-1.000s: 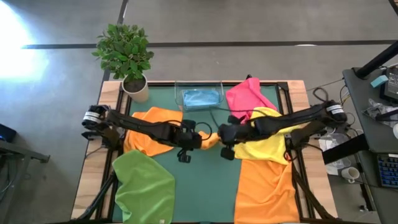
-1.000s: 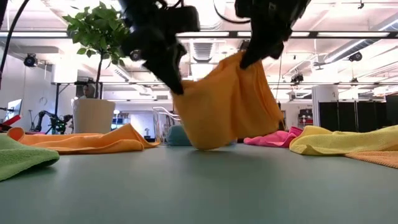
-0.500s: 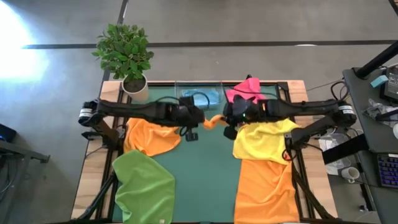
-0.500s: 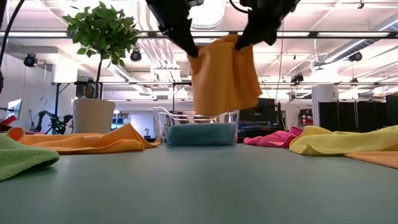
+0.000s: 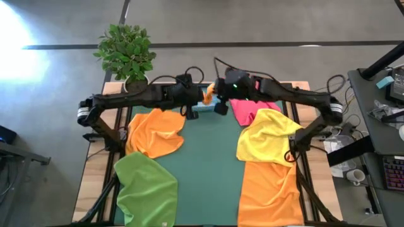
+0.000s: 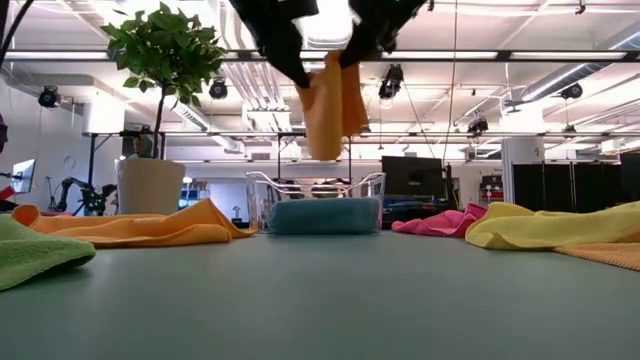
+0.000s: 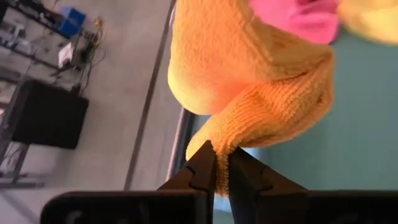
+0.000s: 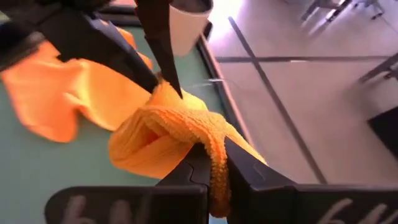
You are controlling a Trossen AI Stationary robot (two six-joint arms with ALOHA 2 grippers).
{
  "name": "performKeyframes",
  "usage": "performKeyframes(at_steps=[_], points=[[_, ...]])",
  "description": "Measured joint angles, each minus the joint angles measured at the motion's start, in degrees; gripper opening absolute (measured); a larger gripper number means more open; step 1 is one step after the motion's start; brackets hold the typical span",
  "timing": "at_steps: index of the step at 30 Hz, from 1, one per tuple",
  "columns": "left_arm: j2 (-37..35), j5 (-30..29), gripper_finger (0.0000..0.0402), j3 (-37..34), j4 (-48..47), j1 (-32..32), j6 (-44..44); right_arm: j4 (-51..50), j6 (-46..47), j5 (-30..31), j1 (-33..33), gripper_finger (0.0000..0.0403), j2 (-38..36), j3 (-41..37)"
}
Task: Fold microfiber towels
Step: Put the right folded orange microfiber towel into the transparent bin
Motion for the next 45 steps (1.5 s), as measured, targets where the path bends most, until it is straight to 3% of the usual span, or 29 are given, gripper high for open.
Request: performKeyframes(at_steps=[4,8,14,18,27,34,40,45], points=[[0.56,-0.20,0.0013,-0.01,1.18,4.74,0.88,-1.92,-1.21,-0.09,-4.89,0.0009,5.49,4.27],[0.61,-0.13,0.0013,-0.14,0.83,9.01,1.74,-3.70,-1.16,-5.19,-9.54,0.0009,10.25,6.82],[2.01,6.02,0.0013,-0.91,2.03,14.20,3.69,-3.91,-2.53,-7.68,-13.78,0.0009,16.58,8.94],[5.07,6.98,0.0013,-1.45,3.19,16.18,5.59,-4.07,-4.62,-7.68,-15.45,0.0009,19.55,11.01],[10.78,6.93,0.0013,-1.52,6.04,19.12,8.89,-3.36,-10.00,-7.58,-19.90,0.0009,20.81,12.38],[11.99,6.90,0.0013,-1.74,5.95,20.21,11.03,-3.33,-17.45,-14.51,-22.57,0.0009,20.83,12.38],[11.97,6.60,0.0013,-1.49,9.32,21.50,14.77,-2.20,-20.26,-16.03,-23.15,0.0009,21.17,12.36],[11.97,2.56,0.0013,-1.38,9.99,22.47,17.99,-1.65,-23.48,-16.06,-23.38,0.0009,22.33,12.32]])
